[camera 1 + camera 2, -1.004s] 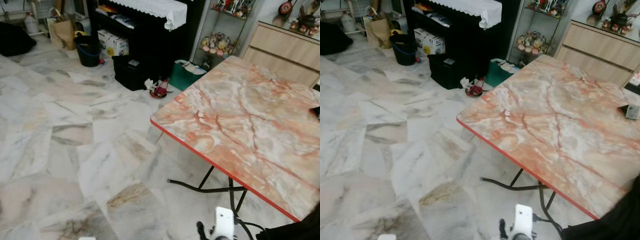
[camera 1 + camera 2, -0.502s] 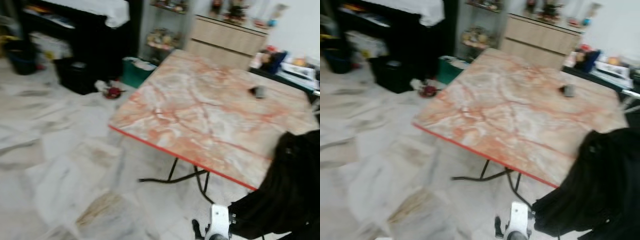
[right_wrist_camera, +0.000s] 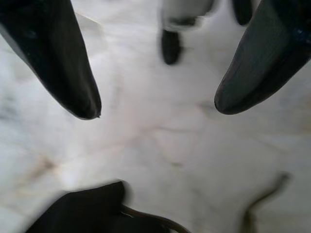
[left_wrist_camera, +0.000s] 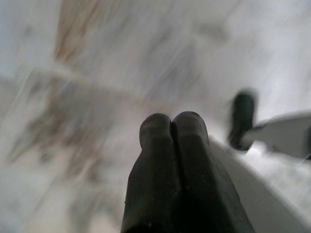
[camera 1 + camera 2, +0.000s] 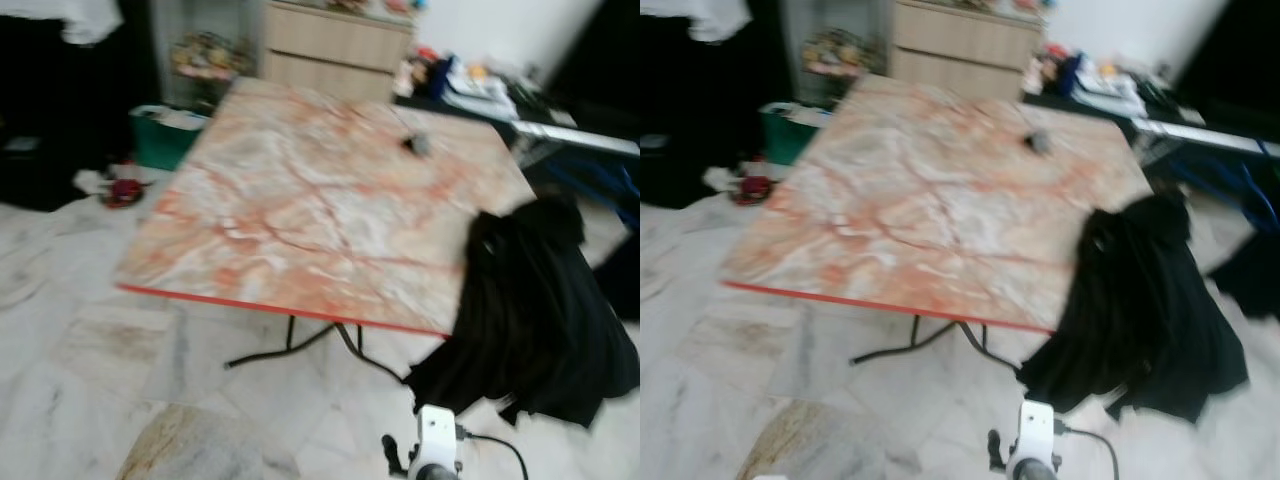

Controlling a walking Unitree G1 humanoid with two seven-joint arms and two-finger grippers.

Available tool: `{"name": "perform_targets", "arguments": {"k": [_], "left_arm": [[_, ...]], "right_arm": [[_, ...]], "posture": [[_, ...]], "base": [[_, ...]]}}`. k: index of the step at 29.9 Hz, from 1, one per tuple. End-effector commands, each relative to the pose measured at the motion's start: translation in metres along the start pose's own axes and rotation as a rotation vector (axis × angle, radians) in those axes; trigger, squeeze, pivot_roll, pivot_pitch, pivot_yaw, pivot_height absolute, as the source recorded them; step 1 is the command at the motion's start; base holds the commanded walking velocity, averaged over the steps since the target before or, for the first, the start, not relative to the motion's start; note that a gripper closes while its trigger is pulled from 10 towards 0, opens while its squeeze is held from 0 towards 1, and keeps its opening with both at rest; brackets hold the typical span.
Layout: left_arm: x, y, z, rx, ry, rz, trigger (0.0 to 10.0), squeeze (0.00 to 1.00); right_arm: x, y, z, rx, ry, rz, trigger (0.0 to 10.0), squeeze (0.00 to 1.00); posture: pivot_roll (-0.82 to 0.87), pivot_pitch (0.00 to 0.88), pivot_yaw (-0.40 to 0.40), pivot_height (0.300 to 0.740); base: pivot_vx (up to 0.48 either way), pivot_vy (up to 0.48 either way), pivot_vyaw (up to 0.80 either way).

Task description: Hang hanger

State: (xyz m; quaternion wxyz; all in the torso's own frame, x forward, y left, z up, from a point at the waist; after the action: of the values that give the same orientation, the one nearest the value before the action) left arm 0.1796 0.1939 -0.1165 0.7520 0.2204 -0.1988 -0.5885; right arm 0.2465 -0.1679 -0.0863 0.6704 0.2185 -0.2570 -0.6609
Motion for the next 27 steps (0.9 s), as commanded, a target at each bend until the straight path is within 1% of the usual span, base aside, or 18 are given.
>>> {"name": "perform_targets", "arguments": {"k": [1, 9, 19, 23, 27], "left_arm": [[-0.049, 0.01, 0.004, -0.039, 0.033, -0.099, 10.0, 0.0], [-0.049, 0.01, 0.004, -0.042, 0.032, -0.106, 10.0, 0.0], [-0.052, 0.017, 0.003, -0.03, 0.034, -0.126, 10.0, 0.0], [-0.06, 0.024, 0.003, -0.024, 0.049, -0.145, 10.0, 0.0], [-0.065, 0.028, 0.004, -0.021, 0.06, -0.153, 10.0, 0.0]], "right_arm": [[0.013, -0.04, 0.007, -0.088, 0.06, -0.075, 10.0, 0.0], [0.013, -0.039, 0.007, -0.084, 0.059, -0.077, 10.0, 0.0], [0.007, -0.033, 0.006, -0.062, 0.058, -0.099, 10.0, 0.0], [0.001, -0.029, 0.005, -0.053, 0.055, -0.097, 10.0, 0.0], [-0.003, -0.027, 0.004, -0.054, 0.065, -0.1, 10.0, 0.0]], "posture": [[0.06, 0.0, -0.028, 0.74], [0.06, 0.0, -0.03, 0.74], [0.08, 0.0, -0.001, 0.74], [0.08, 0.0, 0.03, 0.74], [0.09, 0.0, 0.034, 0.74]], "base": [[0.0, 0.0, -0.76], [0.0, 0.0, -0.75], [0.0, 0.0, 0.0], [0.0, 0.0, 0.0], [0.0, 0.0, 0.0]]}}
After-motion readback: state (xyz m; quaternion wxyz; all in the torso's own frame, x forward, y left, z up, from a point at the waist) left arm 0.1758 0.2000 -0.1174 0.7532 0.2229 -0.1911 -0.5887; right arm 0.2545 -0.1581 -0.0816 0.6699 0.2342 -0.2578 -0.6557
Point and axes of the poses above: a point about 5 cm out from each wrist's last joint towards the gripper, its own z axis pointing back from the gripper into the wrist, its own y axis along the axis of the wrist's last joint, x = y × z, the point moved 3 cm from there along -z, pointing out of the wrist towards the gripper, and after that the axes turned 10 degrees about z, right-handed, at the moved point
